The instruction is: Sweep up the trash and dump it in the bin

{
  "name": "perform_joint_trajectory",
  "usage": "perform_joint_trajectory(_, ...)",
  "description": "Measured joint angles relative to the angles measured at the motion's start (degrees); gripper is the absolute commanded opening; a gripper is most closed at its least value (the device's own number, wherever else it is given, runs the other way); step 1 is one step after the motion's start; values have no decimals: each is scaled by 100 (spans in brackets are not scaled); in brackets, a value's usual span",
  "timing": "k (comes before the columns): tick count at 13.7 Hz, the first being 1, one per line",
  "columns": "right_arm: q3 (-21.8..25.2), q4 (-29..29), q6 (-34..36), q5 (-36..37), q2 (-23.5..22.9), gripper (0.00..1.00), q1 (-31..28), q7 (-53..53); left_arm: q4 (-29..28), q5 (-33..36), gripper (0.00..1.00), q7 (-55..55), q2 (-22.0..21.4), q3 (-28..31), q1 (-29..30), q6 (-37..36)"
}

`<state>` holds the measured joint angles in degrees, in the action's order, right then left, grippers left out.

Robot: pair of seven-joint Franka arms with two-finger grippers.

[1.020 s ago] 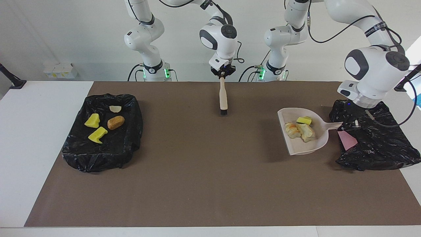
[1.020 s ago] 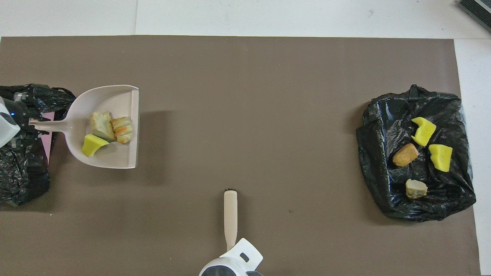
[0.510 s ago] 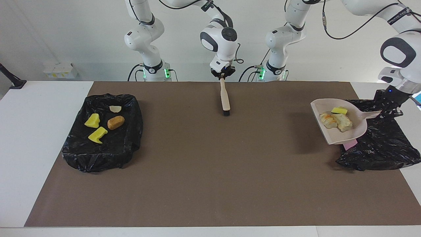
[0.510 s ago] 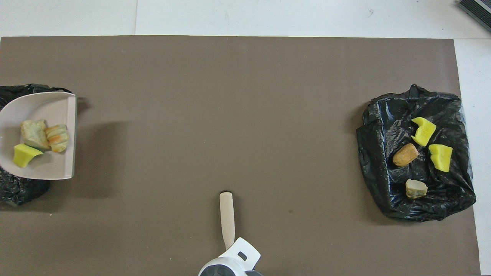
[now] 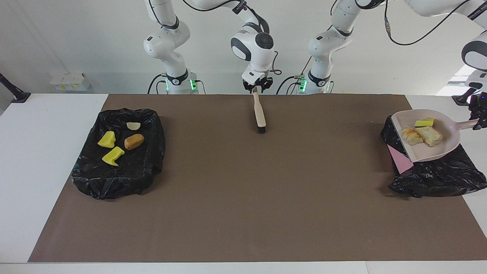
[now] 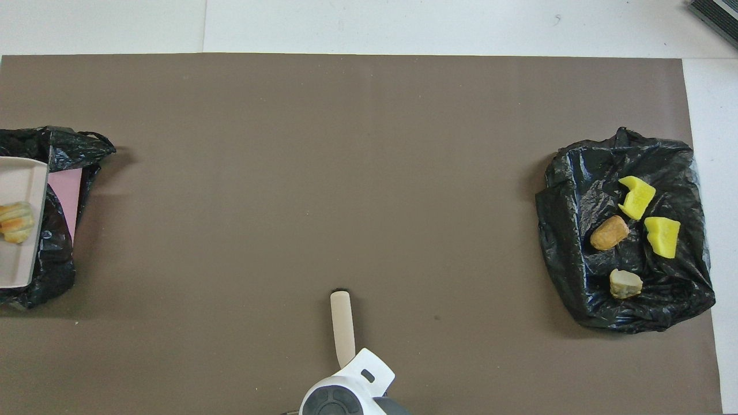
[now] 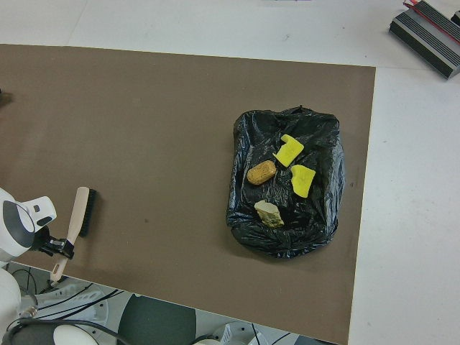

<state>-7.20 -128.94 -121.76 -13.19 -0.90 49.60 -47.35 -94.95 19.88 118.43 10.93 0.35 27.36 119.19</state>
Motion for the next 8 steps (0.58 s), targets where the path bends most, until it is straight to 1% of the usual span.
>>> perform_joint_trajectory(1, 7, 96, 0, 0, 7, 94, -175, 1, 0, 309, 0, -126, 20, 4, 3, 166)
perform_joint_trajectory(2, 18, 235, 7, 0, 34, 100, -408, 25, -5, 622, 0, -274, 35, 2, 3, 292)
perform_joint_trajectory(5, 46, 741, 308, 2, 202, 100, -1203, 98, -58, 1494, 0, -675, 46, -19, 2, 585)
perform_joint_trajectory(8, 79, 1658, 1108, 2, 326, 100, -2186, 634, -212, 2618, 0, -1387, 15, -46, -8, 800)
